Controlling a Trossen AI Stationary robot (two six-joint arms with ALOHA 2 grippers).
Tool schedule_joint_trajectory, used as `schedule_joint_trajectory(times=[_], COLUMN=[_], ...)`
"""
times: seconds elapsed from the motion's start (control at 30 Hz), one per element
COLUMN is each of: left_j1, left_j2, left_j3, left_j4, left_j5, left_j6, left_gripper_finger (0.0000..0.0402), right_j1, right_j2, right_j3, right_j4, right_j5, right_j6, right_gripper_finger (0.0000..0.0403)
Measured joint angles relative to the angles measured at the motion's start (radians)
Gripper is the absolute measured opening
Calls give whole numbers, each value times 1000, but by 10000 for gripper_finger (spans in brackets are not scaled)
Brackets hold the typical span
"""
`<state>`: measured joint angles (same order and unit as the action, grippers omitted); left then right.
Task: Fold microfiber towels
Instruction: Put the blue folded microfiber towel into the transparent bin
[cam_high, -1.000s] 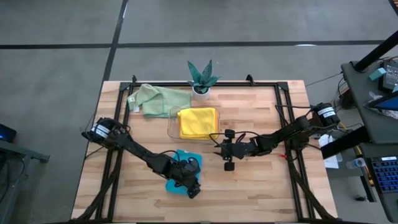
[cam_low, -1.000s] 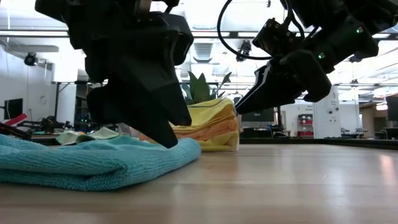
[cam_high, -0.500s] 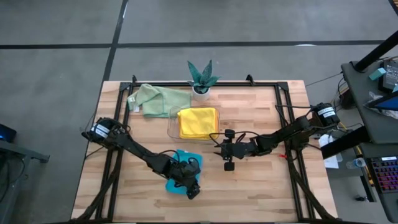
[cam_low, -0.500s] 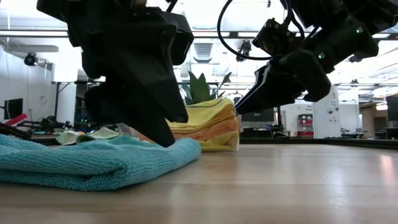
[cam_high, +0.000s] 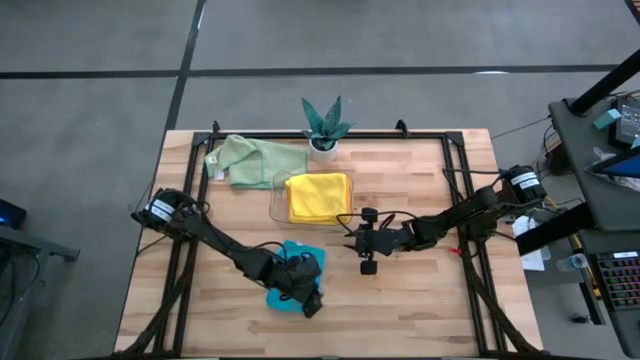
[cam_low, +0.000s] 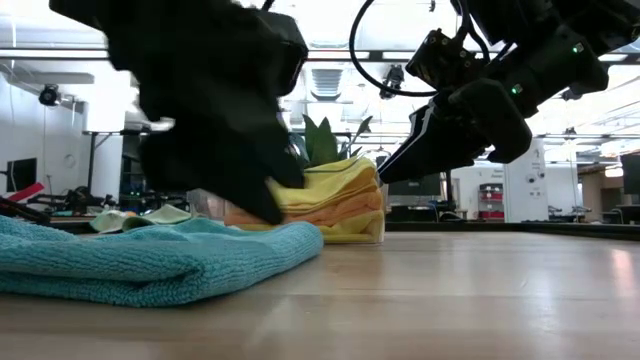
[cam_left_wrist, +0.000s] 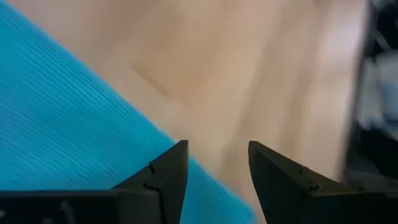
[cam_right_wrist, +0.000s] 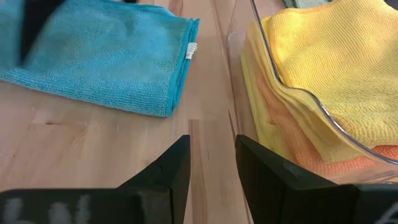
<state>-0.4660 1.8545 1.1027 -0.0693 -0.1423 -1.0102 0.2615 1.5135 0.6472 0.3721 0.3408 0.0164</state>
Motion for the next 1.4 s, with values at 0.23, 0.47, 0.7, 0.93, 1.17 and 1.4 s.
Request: schedule_joint_trajectory(times=[0.23, 0.47, 0.7, 0.93, 1.17, 1.4], left_j1=[17, 19, 22, 17, -15, -168], left_j2=[2, 33, 107, 101, -37, -95], left_j3=[-4, -31, -29, 0, 8, 2], left_j4=[-45, -51, 164, 209, 16, -125], left_j5=[-114, -213, -154, 7, 48, 52], left_j6=[31, 24, 141, 340, 297, 171], left_gripper_finger=[153, 153, 153, 129, 95, 64], right_j1=[0, 0, 0, 0, 50, 101], right_j2=[0, 0, 0, 0, 0, 47], right_j3=[0, 0, 0, 0, 52, 170], right_j4=[0, 0, 2, 4, 3, -38], right_j5=[0, 0, 0, 0, -64, -88], right_j6=[3, 3, 3, -7, -58, -61], right_gripper_finger=[118, 118, 118, 118, 117, 95])
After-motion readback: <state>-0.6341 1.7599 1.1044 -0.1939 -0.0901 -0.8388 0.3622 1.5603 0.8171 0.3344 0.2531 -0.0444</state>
